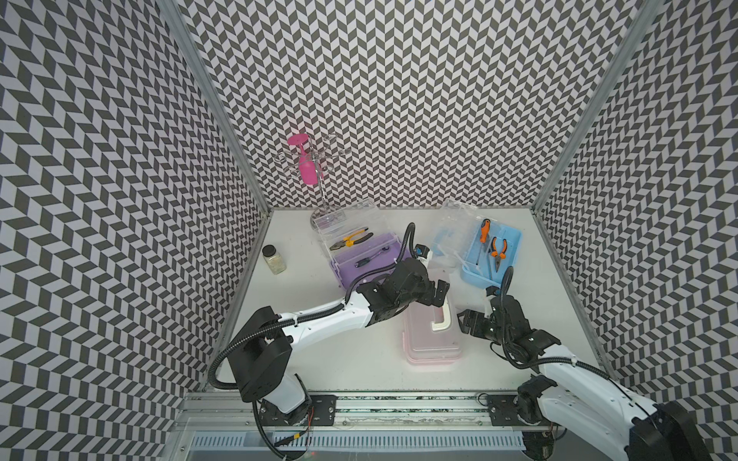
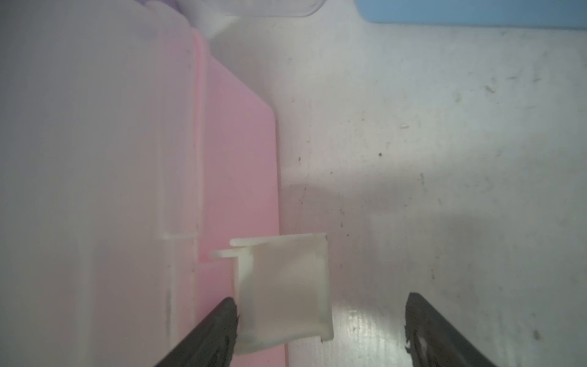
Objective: Close toolboxes
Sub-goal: Close the toolbox lid, then fasten the toolbox latch on the toolbox.
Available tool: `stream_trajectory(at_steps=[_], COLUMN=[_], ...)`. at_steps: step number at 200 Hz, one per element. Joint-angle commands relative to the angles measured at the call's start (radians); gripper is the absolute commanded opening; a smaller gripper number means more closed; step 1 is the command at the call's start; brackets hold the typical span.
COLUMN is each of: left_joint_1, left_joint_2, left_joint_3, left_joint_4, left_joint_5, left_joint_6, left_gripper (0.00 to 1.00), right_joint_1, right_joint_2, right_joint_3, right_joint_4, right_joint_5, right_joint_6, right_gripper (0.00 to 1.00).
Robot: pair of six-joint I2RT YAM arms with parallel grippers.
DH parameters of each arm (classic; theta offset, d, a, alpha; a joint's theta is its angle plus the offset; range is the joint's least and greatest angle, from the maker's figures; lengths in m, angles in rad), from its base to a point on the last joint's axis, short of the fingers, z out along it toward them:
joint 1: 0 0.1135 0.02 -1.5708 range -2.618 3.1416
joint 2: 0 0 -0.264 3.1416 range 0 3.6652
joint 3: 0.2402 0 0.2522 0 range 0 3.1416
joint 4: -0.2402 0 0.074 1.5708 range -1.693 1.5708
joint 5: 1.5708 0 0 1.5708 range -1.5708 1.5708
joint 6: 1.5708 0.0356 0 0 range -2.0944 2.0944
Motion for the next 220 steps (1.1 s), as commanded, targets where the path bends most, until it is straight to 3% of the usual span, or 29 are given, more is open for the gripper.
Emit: stream_trajectory(at_steps=[1, 56, 141, 220], left_joint_1=[-0.004, 0.006, 0.035, -0.047], left_joint_2=[-0.039, -0.072, -0.142, -0.144], left_joint_3=[-0.023, -0.061, -0.112, -0.055], left_joint_4=[-0.029, -0.076, -0.132, -0.304], left_joint_5=[-0.033, -0.105, -0.189, -0.339], left_joint_6=[-0.006, -0.005, -0.004, -0.011], left_gripper=[0.99, 1.0, 1.0, 0.99], right_joint_1=[0.046, 0.119, 0.15, 0.149], right_joint_2=[0.017, 0.169, 0.364, 0.229], right_joint_3=[-0.003, 0.07, 0.233, 0.187], right_joint_4=[0.12, 0.264, 0.33, 0.168], right_joint_5=[-0.079, -0.087, -0.089, 0.06], right_joint_6=[0.035, 0.061, 0.032, -0.001], right_gripper=[0.82, 0.82, 0.82, 0.83])
